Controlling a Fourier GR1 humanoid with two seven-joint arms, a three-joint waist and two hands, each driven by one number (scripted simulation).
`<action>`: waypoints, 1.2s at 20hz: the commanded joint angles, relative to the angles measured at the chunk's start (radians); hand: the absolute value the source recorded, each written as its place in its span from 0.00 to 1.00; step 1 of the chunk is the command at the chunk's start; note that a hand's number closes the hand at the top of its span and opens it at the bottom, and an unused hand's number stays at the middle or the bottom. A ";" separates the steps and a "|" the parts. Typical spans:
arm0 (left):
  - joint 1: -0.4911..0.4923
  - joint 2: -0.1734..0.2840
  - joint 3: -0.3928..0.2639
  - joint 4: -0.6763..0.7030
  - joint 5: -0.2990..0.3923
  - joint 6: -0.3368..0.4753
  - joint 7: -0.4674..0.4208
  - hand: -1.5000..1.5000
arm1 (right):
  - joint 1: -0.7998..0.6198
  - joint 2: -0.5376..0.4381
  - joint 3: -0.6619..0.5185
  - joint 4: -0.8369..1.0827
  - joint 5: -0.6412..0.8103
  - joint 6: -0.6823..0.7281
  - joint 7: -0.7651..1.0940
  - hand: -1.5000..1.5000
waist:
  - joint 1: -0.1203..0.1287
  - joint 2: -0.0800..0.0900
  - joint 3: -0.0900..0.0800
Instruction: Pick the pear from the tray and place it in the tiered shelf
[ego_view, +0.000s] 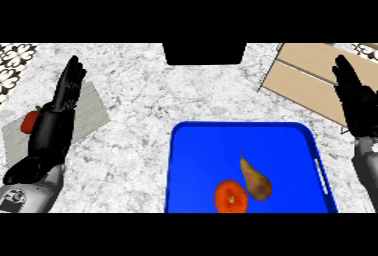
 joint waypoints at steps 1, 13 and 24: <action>0.021 -0.007 0.020 0.036 0.016 -0.023 0.040 0.50 | -0.037 0.052 0.073 0.005 0.047 0.004 0.038 1.00 | 0.017 -0.004 -0.015; 0.230 0.058 0.118 0.233 0.222 -0.146 0.223 0.50 | 0.068 0.234 0.599 -0.067 0.700 -0.297 0.382 0.00 | 0.025 -0.013 -0.020; 0.234 0.067 0.144 0.248 0.234 -0.173 0.220 0.50 | -0.102 0.331 0.831 -0.137 1.123 0.167 1.067 0.00 | 0.003 -0.018 -0.021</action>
